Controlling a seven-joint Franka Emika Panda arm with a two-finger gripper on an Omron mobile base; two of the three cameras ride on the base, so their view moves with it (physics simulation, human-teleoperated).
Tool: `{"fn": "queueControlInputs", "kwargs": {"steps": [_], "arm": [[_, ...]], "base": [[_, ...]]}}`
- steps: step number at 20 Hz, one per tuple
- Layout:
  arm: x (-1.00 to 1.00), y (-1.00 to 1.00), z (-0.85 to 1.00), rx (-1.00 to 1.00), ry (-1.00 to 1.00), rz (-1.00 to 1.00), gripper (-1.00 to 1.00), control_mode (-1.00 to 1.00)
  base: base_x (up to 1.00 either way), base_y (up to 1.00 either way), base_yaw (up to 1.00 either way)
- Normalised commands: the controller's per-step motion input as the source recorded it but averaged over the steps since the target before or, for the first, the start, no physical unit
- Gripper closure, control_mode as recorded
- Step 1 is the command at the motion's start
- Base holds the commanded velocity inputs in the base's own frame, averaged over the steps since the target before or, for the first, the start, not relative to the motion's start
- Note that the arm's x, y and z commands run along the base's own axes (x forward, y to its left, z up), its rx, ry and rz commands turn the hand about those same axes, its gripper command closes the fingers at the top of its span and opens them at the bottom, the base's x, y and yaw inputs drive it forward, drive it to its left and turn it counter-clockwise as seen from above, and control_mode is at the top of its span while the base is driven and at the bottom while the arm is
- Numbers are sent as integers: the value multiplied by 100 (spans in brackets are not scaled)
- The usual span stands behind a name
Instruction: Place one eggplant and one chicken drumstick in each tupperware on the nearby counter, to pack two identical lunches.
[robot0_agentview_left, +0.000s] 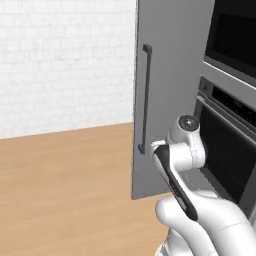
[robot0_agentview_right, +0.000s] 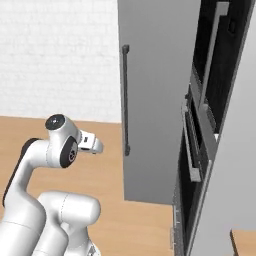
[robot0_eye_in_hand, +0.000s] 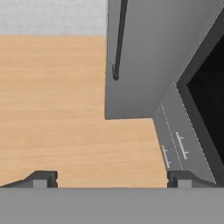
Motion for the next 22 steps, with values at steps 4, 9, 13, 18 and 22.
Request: {"fn": "queueControlInputs", "kwargs": {"steps": [4, 9, 13, 18, 22], "arm": [[0, 0, 0, 0, 0, 0, -100, 100], [0, 0, 0, 0, 0, 0, -100, 100], [0, 0, 0, 0, 0, 0, -100, 100], [0, 0, 0, 0, 0, 0, -100, 100], [0, 0, 0, 0, 0, 0, -100, 100]], "base": [[100, 96, 9], [100, 100, 5], [100, 100, -2], [62, 66, -61], [0, 29, -93]]}}
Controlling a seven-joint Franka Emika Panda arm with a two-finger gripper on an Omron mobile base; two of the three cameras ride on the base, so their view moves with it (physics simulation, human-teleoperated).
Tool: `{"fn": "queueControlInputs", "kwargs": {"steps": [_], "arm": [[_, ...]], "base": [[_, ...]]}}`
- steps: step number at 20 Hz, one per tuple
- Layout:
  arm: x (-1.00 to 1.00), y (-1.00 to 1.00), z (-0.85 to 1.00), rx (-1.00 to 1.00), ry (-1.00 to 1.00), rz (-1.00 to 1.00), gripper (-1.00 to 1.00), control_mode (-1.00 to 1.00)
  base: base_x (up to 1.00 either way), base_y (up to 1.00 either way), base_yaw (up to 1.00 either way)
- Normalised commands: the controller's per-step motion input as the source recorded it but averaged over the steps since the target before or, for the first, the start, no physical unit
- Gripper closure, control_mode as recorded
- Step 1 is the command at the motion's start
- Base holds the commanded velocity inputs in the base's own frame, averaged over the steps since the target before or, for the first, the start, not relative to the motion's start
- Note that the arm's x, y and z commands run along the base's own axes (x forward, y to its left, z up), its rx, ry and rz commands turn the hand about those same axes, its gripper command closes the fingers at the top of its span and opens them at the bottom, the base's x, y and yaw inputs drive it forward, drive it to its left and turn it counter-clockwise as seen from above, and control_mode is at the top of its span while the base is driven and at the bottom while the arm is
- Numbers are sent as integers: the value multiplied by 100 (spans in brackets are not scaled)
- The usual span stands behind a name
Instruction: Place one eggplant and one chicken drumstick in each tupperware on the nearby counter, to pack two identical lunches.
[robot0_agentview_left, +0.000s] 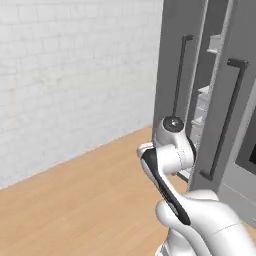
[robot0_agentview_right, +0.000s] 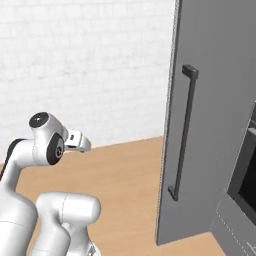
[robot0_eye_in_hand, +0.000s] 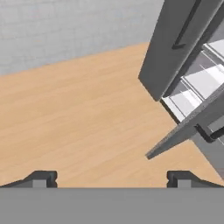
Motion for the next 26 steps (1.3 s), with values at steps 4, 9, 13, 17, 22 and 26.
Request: {"fn": "queueControlInputs", "kwargs": {"steps": [4, 9, 13, 17, 22, 26], "arm": [[0, 0, 0, 0, 0, 0, -100, 100], [0, 0, 0, 0, 0, 0, -100, 100], [0, 0, 0, 0, 0, 0, -100, 100], [0, 0, 0, 0, 0, 0, -100, 100], [0, 0, 0, 0, 0, 0, -100, 100], [0, 0, 0, 0, 0, 0, -100, 100]], "base": [[6, 41, -89], [55, 98, -55], [62, 100, -4], [79, 100, 3], [100, 85, -14], [88, 29, -40]]}}
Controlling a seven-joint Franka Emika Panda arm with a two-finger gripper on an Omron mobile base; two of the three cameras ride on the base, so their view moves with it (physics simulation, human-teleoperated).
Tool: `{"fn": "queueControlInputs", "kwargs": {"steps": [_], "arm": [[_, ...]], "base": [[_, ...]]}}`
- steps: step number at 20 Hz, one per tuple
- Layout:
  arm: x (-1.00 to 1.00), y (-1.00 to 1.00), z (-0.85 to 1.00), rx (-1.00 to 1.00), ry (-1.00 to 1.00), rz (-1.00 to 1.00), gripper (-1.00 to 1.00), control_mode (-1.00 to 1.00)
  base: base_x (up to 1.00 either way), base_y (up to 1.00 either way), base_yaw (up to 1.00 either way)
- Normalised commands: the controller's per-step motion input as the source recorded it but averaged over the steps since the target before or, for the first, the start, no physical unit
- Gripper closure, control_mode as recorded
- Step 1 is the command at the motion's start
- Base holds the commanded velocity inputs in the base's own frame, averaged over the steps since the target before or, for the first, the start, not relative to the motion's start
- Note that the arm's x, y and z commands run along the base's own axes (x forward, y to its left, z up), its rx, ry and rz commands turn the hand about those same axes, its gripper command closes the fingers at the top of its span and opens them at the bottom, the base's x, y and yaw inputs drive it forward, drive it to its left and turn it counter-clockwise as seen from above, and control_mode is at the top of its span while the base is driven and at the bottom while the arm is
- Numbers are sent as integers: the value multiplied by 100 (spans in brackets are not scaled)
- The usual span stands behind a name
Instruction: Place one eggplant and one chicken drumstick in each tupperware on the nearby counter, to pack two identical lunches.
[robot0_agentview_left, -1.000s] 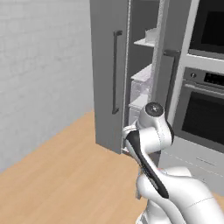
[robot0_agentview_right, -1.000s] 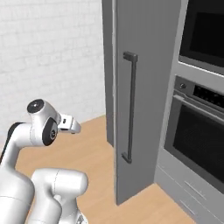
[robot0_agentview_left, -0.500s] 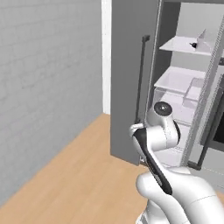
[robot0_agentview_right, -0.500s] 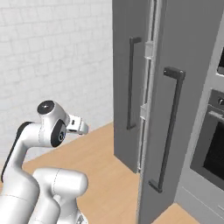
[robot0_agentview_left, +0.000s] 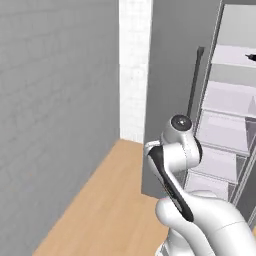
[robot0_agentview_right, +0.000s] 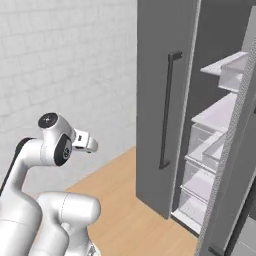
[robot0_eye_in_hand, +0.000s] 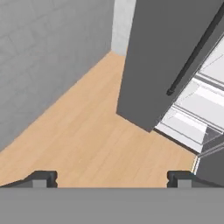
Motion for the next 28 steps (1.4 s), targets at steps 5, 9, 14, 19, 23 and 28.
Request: {"fn": "queueControlInputs", "kwargs": {"steps": [5, 9, 14, 19, 23, 28], "arm": [[0, 0, 0, 0, 0, 0, -100, 100], [0, 0, 0, 0, 0, 0, -100, 100], [0, 0, 0, 0, 0, 0, -100, 100], [0, 0, 0, 0, 0, 0, -100, 100], [0, 0, 0, 0, 0, 0, -100, 100], [0, 0, 0, 0, 0, 0, -100, 100]], "base": [[3, 0, -89], [16, 0, -84], [21, 0, -43], [61, 62, -27], [58, 12, -24], [78, 0, -15]]}}
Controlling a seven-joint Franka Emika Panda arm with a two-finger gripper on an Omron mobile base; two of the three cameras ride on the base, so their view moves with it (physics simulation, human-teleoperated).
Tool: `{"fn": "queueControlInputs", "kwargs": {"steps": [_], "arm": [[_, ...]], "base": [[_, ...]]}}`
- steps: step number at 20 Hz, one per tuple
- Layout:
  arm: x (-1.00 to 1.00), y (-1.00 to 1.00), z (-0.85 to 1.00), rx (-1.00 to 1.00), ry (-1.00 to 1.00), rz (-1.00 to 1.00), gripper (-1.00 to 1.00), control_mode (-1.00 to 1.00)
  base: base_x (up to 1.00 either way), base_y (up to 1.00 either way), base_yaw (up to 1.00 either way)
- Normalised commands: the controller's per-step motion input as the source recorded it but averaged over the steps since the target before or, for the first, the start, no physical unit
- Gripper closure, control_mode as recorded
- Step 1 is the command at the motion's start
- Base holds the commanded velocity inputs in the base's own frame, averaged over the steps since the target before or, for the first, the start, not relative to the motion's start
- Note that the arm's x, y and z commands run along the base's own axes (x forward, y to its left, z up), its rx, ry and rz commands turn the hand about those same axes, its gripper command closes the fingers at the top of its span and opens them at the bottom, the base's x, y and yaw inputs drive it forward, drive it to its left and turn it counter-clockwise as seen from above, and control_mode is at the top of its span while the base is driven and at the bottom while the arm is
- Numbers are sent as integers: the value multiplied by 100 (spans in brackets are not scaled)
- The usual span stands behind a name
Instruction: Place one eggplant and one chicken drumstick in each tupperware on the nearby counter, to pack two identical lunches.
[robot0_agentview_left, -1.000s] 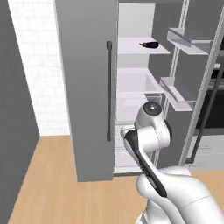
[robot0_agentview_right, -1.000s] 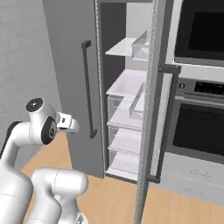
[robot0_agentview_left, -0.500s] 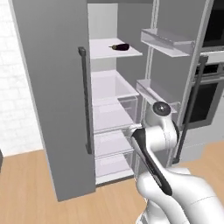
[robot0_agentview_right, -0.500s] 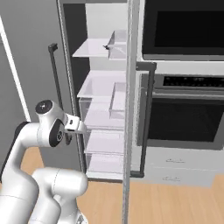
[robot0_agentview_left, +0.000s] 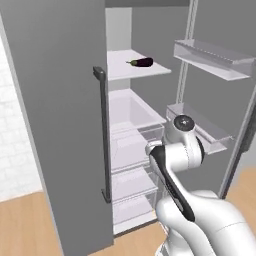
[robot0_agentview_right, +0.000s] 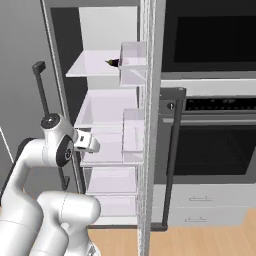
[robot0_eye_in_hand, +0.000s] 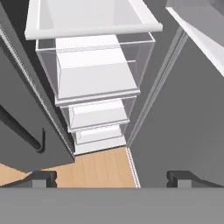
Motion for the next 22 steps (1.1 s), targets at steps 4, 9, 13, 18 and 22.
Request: {"fn": "queueControlInputs", "kwargs": {"steps": [4, 9, 13, 18, 22], "arm": [[0, 0, 0, 0, 0, 0, -100, 100], [0, 0, 0, 0, 0, 0, -100, 100], [0, 0, 0, 0, 0, 0, -100, 100], [0, 0, 0, 0, 0, 0, -100, 100], [0, 0, 0, 0, 0, 0, -100, 100]], "base": [[70, 0, -11], [46, 0, -7], [45, -2, -1], [27, -21, 0], [30, -10, 0]]}}
